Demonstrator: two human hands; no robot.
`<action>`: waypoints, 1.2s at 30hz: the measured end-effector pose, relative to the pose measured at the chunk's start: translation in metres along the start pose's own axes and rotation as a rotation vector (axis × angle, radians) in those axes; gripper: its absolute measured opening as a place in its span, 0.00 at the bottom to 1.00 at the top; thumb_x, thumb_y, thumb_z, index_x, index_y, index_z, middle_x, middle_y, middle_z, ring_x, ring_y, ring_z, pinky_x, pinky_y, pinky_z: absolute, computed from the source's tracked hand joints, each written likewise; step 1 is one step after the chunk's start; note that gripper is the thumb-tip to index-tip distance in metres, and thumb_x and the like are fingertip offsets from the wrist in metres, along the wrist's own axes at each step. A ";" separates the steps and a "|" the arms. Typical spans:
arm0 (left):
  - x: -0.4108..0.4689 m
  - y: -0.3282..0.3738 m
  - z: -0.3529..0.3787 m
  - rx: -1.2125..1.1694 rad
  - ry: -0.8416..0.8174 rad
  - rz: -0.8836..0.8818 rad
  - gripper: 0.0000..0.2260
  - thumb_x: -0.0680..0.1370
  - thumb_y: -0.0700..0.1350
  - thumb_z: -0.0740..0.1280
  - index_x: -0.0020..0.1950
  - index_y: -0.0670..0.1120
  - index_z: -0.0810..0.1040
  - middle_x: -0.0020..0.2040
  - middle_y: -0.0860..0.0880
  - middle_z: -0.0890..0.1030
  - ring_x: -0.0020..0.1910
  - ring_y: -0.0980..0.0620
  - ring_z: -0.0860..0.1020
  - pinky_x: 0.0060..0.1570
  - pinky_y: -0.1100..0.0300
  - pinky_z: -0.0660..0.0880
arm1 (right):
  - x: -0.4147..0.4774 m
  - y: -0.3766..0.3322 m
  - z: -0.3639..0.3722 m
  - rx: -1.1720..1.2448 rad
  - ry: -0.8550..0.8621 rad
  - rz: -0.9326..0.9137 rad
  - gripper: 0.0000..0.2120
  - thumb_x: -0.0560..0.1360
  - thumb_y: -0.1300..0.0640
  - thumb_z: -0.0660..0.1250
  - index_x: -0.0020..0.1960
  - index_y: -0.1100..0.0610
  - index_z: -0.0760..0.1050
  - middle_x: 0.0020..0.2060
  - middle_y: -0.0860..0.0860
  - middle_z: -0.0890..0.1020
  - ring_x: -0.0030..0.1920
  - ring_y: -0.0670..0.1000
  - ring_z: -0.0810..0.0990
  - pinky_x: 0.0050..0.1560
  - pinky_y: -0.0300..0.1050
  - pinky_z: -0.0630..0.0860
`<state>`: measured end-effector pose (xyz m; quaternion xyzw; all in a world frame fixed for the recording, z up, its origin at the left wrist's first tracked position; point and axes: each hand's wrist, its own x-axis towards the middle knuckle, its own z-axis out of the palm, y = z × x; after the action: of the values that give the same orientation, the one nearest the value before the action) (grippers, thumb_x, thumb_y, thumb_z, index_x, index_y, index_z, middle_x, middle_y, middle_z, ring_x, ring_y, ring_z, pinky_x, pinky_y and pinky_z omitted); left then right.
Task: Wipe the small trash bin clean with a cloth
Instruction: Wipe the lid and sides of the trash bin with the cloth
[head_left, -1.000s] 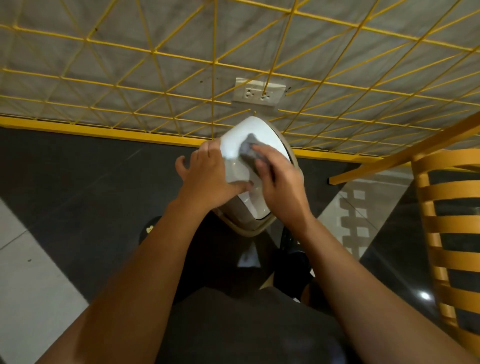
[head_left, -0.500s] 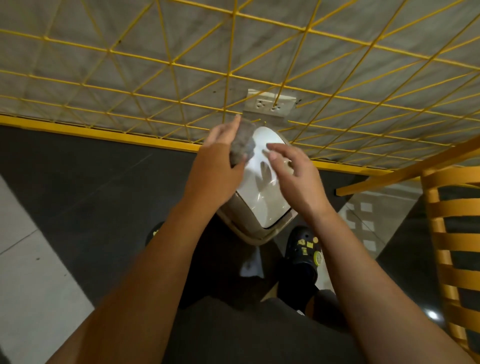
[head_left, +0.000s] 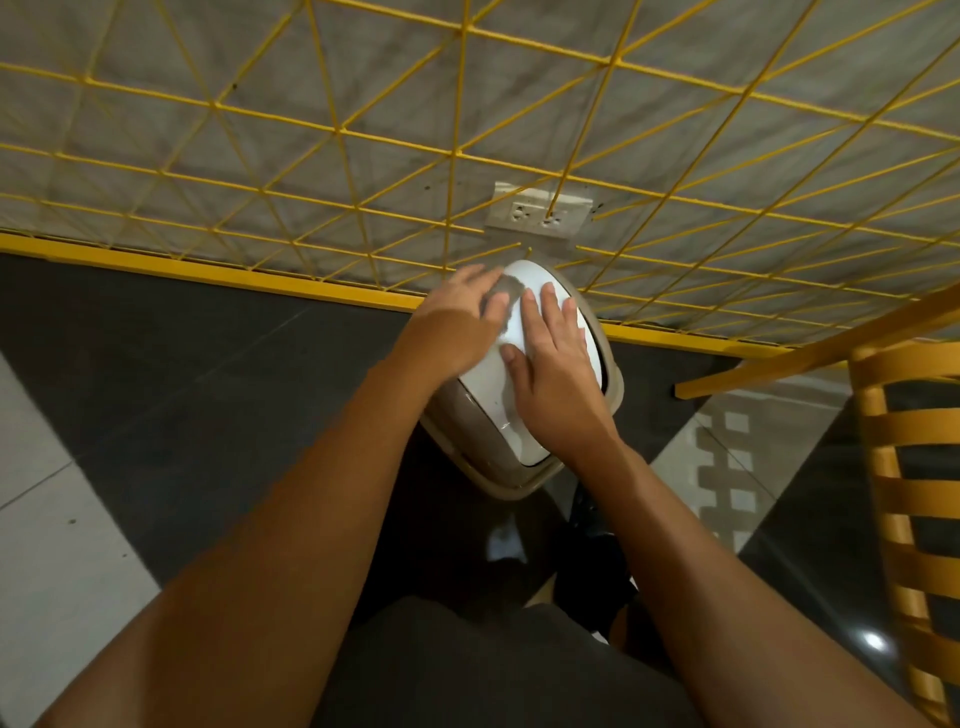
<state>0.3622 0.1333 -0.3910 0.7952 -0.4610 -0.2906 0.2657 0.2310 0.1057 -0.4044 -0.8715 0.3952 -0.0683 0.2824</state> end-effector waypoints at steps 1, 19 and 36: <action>0.012 0.003 -0.002 -0.011 -0.029 -0.024 0.19 0.81 0.48 0.54 0.72 0.46 0.64 0.73 0.47 0.64 0.71 0.49 0.62 0.66 0.61 0.57 | 0.000 0.000 0.000 -0.003 0.003 -0.002 0.26 0.81 0.53 0.54 0.75 0.58 0.49 0.76 0.56 0.48 0.76 0.56 0.41 0.73 0.48 0.40; -0.015 -0.016 -0.011 -0.094 0.046 -0.169 0.18 0.79 0.50 0.56 0.69 0.49 0.69 0.69 0.47 0.70 0.67 0.48 0.68 0.60 0.60 0.63 | 0.002 0.002 0.003 0.001 0.016 0.006 0.26 0.80 0.51 0.54 0.75 0.57 0.50 0.76 0.55 0.49 0.76 0.57 0.42 0.74 0.49 0.42; -0.005 -0.005 -0.008 0.010 0.028 -0.104 0.20 0.81 0.50 0.53 0.71 0.45 0.64 0.71 0.45 0.67 0.70 0.47 0.65 0.65 0.59 0.60 | 0.001 -0.002 0.000 -0.083 -0.004 0.016 0.26 0.81 0.51 0.52 0.75 0.57 0.49 0.76 0.56 0.49 0.76 0.57 0.43 0.74 0.50 0.44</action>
<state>0.3682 0.1410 -0.3880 0.8235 -0.4168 -0.2906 0.2524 0.2330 0.1065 -0.4036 -0.8795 0.4038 -0.0476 0.2472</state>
